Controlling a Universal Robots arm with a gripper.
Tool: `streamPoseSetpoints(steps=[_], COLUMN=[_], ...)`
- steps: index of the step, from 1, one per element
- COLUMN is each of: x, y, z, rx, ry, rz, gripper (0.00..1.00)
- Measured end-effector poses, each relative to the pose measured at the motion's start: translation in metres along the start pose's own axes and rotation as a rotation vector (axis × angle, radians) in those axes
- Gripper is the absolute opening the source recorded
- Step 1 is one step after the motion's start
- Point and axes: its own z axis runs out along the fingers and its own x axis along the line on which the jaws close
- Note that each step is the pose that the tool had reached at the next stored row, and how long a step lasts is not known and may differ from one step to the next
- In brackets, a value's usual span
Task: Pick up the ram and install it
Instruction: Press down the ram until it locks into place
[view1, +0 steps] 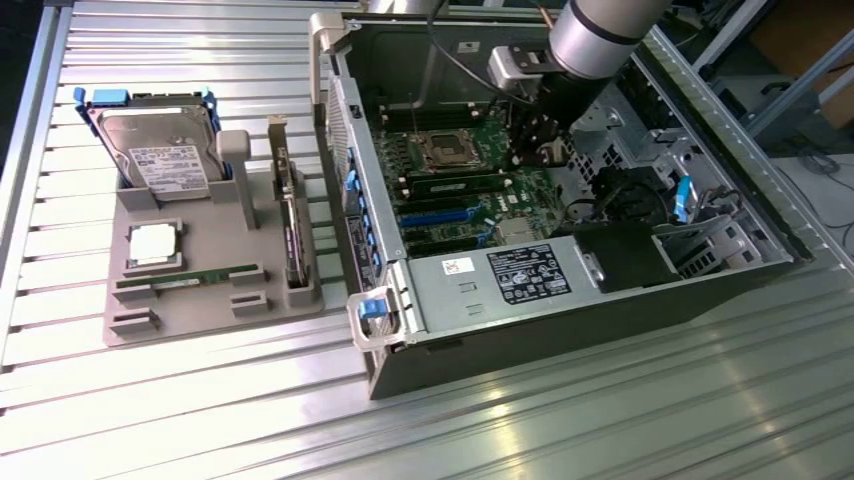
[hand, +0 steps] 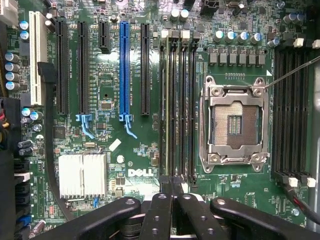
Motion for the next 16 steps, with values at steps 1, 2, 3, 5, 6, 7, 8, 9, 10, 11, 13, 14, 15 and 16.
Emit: streamPoseSetpoints(steps=[1, 2, 3, 5, 6, 7, 8, 9, 10, 11, 13, 14, 15, 16], x=[0.0, 0.0, 0.0, 0.0, 0.0, 0.0, 0.0, 0.0, -0.001, -0.001, -0.001, -0.001, -0.001, 0.0], y=[0.0, -0.0001, -0.0001, -0.0001, -0.0002, -0.0002, -0.0002, -0.0002, -0.0002, -0.0002, -0.0003, -0.0003, -0.0004, -0.0004], z=[0.0, 0.0012, 0.0023, 0.0035, 0.0053, 0.0059, 0.0059, 0.0065, 0.0067, 0.0073, 0.0094, 0.0099, 0.0107, 0.0117], rx=[0.0, 0.0001, 0.0001, 0.0, 0.0001, 0.0, 0.0, 0.0001, 0.0001, 0.0, 0.0, 0.0001, 0.0001, 0.0], ry=[0.0001, -0.0004, -0.0002, 0.0001, -0.0004, 0.0, 0.0, -0.0003, -0.0003, -0.0001, 0.0, -0.0001, -0.0003, -0.0002], rz=[0.0, 0.0, 0.0, 0.0, 0.0, 0.0, 0.0, 0.0, 0.0, 0.0, 0.0, 0.0, 0.0, 0.0], gripper=[0.11, 0.11, 0.11, 0.11, 0.11, 0.11, 0.11, 0.11, 0.11, 0.11, 0.11, 0.11, 0.11, 0.11])
